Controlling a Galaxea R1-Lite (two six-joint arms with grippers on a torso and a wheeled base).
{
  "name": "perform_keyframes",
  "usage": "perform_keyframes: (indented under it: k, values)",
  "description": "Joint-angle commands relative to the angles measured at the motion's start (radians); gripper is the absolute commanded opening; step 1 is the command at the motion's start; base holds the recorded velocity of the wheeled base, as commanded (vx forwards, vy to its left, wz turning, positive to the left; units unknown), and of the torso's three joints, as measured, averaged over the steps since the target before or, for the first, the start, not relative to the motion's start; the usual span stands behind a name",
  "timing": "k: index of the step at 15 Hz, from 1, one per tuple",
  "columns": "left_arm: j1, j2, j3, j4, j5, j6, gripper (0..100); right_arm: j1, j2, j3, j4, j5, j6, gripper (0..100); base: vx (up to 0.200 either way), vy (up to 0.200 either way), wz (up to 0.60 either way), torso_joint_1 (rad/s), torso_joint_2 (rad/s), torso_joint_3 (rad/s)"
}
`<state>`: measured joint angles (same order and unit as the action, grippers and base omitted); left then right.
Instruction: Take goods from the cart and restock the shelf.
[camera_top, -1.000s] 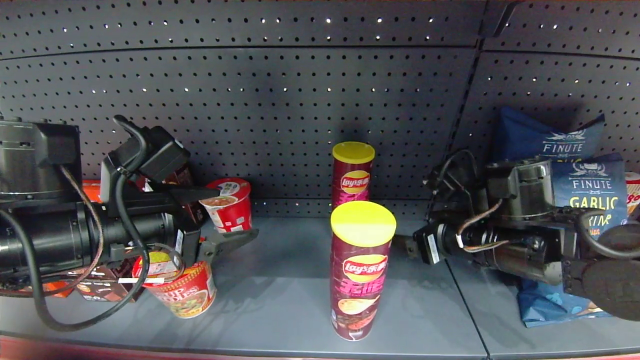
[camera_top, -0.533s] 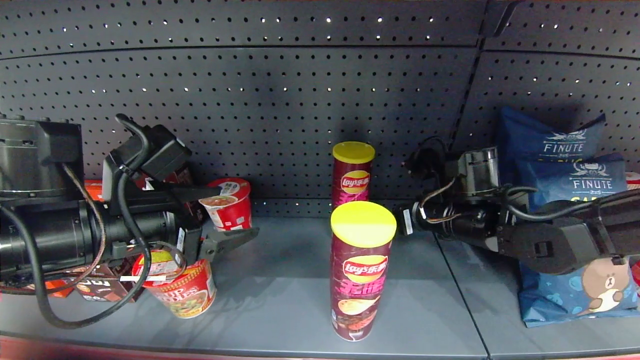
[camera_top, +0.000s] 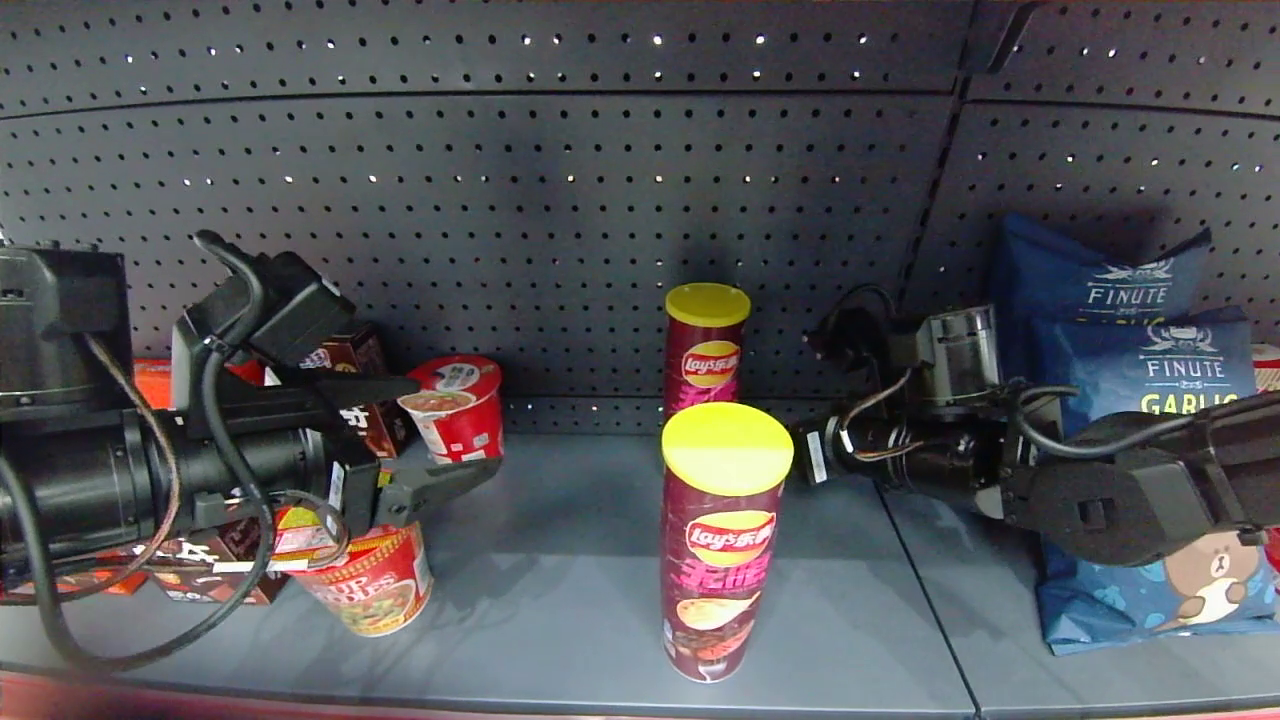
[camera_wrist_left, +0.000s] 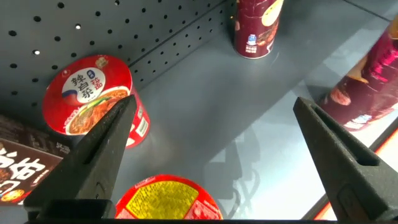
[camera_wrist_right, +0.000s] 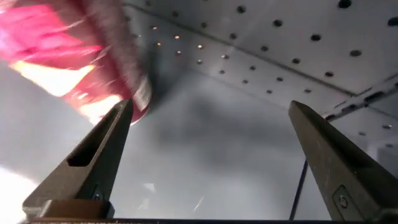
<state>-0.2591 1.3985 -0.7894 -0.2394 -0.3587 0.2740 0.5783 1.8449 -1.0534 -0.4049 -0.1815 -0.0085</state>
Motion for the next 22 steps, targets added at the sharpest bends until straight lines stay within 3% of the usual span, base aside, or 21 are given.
perform_keyframes:
  k: [1,4,8,12,14,15,17,18,20,22]
  values:
    - [-0.006,-0.026,0.016,-0.001,0.000,0.001,100,0.043,-0.102,0.092,0.000,-0.003,-0.001,100,0.000,0.000,0.00,0.000,0.00,0.000]
    - [-0.015,-0.067,0.062,-0.001,0.000,0.020,100,0.074,-0.228,0.262,0.000,-0.001,-0.004,100,0.000,0.000,0.00,0.000,0.00,0.000]
    - [-0.006,-0.144,0.117,0.006,0.000,0.017,100,0.071,-0.360,0.415,0.001,0.008,-0.008,100,0.000,0.000,0.00,0.000,0.00,0.000]
    - [0.075,-0.286,0.153,0.011,0.000,0.010,100,0.061,-0.582,0.489,0.006,0.039,-0.008,100,0.000,0.000,0.00,0.000,0.00,0.000]
    - [0.159,-0.371,0.168,0.012,0.000,-0.003,100,-0.005,-0.707,0.524,0.009,0.043,-0.005,100,0.000,0.000,0.00,0.000,0.00,0.000]
    - [0.218,-0.437,0.200,0.011,0.000,-0.038,100,-0.074,-0.776,0.567,0.009,0.048,-0.005,100,0.000,0.000,0.00,0.000,0.00,0.000]
    - [0.288,-0.547,0.282,-0.001,0.004,-0.058,100,-0.221,-0.885,0.628,0.008,0.089,-0.007,100,0.000,0.000,0.00,0.000,0.00,0.000]
    - [0.297,-0.581,0.308,-0.001,0.006,-0.059,100,-0.262,-0.917,0.647,0.008,0.099,-0.005,100,0.000,0.000,0.00,0.000,0.00,0.000]
    - [0.305,-0.728,0.394,0.012,0.073,-0.062,100,-0.396,-1.041,0.727,0.008,0.114,-0.002,100,0.000,0.000,0.00,0.000,0.00,0.000]
    - [0.302,-0.788,0.450,0.018,0.106,-0.065,100,-0.417,-1.119,0.791,0.008,0.100,-0.002,100,0.000,0.000,0.00,0.000,0.00,0.000]
